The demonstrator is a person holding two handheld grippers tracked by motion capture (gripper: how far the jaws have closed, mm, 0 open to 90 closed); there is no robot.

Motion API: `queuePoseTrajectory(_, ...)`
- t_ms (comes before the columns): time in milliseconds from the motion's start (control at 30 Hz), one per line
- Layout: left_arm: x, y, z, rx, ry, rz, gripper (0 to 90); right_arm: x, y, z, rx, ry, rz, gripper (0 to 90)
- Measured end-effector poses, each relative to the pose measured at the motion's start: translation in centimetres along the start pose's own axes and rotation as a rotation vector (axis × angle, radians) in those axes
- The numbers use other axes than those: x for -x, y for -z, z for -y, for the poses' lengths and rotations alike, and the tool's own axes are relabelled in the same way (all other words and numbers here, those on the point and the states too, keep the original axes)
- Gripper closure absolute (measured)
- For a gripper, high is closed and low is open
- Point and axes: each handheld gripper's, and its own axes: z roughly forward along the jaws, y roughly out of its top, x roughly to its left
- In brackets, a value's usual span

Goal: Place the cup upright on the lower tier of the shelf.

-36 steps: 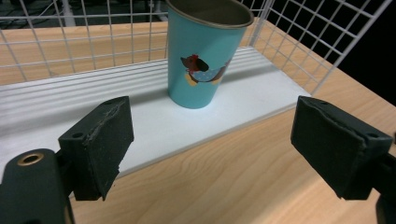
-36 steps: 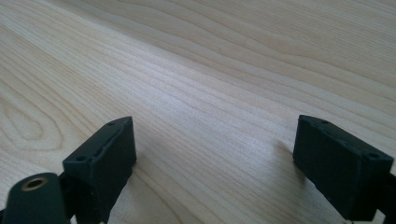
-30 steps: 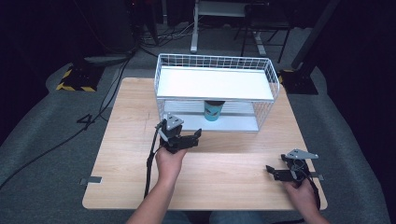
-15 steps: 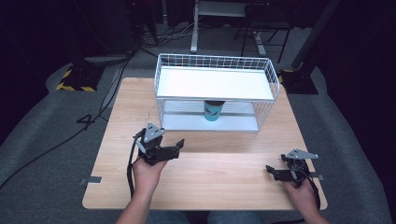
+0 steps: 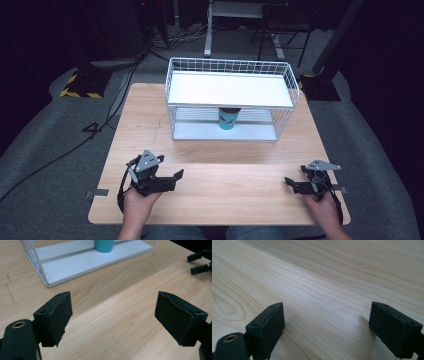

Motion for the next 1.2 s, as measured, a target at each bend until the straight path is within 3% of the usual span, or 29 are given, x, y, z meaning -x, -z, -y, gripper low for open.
queuePoseTrajectory(167, 0.0, 0.0, 1.8, -0.055, -0.039, -0.003, 15.3, 0.0, 0.0, 0.0, 0.000, 0.000, 0.000, 13.7)
queuePoseTrajectory(367, -0.7, -0.3, 3.3, -0.092, -0.013, -0.009, 15.3, 0.0, 0.0, 0.0, 0.000, 0.000, 0.000, 13.7)
queuePoseTrajectory(533, -1.1, -0.8, 4.7, -0.164, -0.008, -0.015, 15.4, 0.0, 0.0, 0.0, 0.000, 0.000, 0.000, 13.7)
queuePoseTrajectory(833, -1.3, -1.8, 6.3, -0.259, -0.036, -0.041, 15.4, 0.0, 0.0, 0.0, 0.000, 0.000, 0.000, 13.7)
queuePoseTrajectory(967, -1.4, -2.3, 6.6, -0.269, -0.038, -0.044, 15.3, 0.0, 0.0, 0.0, 0.000, 0.000, 0.001, 13.7)
queuePoseTrajectory(1200, -1.1, -2.9, 6.9, -0.245, -0.098, -0.080, 13.7, 0.0, 0.0, 0.0, 0.000, 0.001, 0.001, 13.7)
